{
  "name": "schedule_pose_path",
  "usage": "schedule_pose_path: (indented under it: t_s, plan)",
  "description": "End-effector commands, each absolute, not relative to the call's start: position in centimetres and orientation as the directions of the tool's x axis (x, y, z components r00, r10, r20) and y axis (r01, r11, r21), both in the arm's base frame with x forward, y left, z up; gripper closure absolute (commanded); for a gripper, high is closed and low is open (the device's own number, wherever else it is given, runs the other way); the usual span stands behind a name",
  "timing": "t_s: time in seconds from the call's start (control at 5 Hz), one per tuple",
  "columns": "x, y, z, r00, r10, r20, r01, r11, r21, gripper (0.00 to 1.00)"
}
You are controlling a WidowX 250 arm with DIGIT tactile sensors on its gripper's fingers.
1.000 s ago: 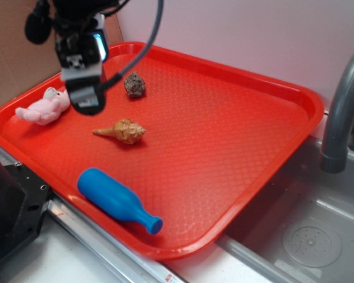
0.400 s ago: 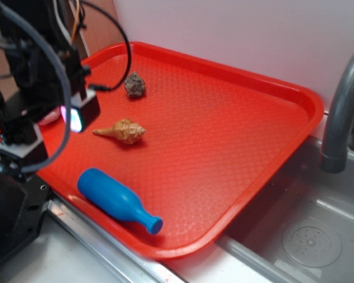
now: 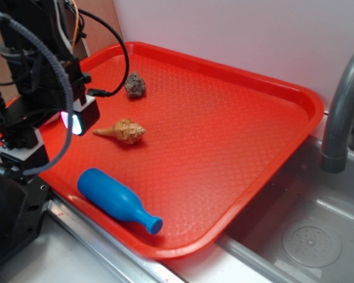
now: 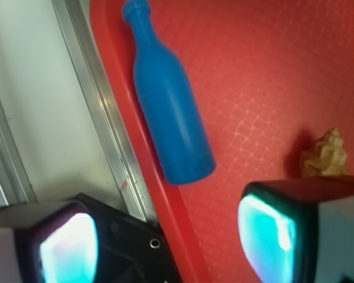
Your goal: Grab the blue bottle.
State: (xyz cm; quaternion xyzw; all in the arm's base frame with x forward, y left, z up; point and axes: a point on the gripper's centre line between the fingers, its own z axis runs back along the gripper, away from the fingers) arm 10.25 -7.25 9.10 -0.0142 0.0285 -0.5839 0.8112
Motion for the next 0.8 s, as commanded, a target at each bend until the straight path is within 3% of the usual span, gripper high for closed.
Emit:
schedule_pose_path:
  t_s: [0.0, 0.2, 0.6]
  plan:
    - [10.1, -6.9, 6.8, 0.206, -0.979, 0.000, 0.978, 0.206, -0.035, 0.00]
    - [10.7, -7.8, 5.3, 0.088, -0.996, 0.017, 0.995, 0.089, 0.051, 0.00]
    - [12.4, -8.2, 2.9, 0.108, -0.994, 0.002, 0.993, 0.108, -0.047, 0.00]
